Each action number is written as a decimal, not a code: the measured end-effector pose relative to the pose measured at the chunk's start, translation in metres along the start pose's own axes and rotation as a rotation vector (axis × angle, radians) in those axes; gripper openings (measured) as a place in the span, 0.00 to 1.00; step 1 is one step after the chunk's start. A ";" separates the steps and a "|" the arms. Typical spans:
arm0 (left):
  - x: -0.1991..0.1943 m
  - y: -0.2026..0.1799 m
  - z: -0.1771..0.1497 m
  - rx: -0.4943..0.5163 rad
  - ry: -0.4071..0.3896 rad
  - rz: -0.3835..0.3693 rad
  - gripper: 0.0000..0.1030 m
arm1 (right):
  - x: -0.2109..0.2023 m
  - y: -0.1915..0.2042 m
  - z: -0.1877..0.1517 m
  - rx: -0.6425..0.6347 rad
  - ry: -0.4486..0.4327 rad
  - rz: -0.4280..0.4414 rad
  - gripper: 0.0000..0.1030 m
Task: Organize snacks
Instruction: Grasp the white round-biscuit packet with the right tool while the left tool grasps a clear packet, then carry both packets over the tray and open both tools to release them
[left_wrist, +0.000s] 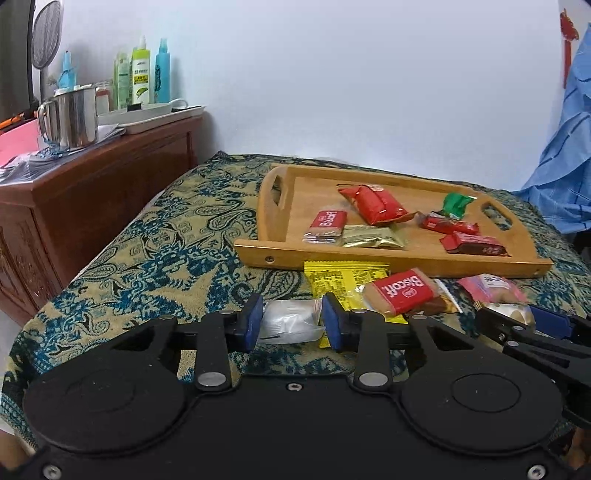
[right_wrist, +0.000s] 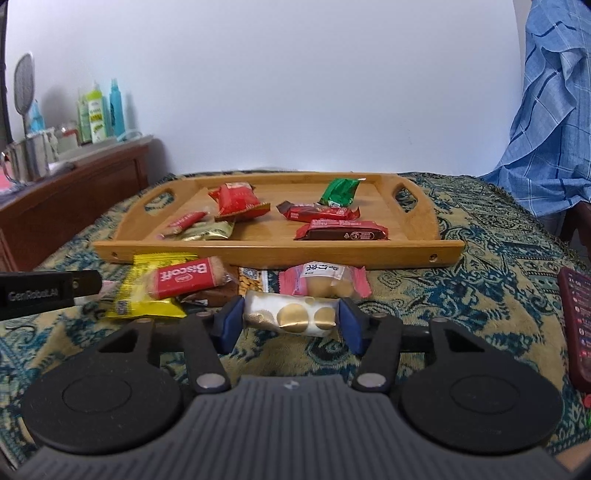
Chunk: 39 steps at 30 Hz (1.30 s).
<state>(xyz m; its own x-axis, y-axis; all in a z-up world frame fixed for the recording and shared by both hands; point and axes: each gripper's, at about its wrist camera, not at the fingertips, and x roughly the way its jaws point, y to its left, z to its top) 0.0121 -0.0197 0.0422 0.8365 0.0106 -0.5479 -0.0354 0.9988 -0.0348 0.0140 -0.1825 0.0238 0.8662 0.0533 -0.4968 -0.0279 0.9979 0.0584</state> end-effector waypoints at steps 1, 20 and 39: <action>-0.002 -0.001 -0.001 0.003 -0.002 -0.001 0.32 | -0.003 0.000 -0.001 0.003 -0.008 0.005 0.56; -0.010 -0.011 0.048 0.003 -0.103 -0.051 0.32 | 0.004 -0.027 0.040 0.060 -0.115 -0.002 0.55; 0.103 -0.016 0.129 -0.008 -0.082 -0.042 0.32 | 0.101 -0.088 0.104 0.172 0.012 -0.047 0.56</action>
<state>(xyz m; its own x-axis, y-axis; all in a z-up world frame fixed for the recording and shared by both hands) 0.1696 -0.0280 0.0938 0.8793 -0.0271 -0.4755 -0.0033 0.9980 -0.0630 0.1554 -0.2688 0.0587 0.8587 0.0082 -0.5124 0.0990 0.9783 0.1817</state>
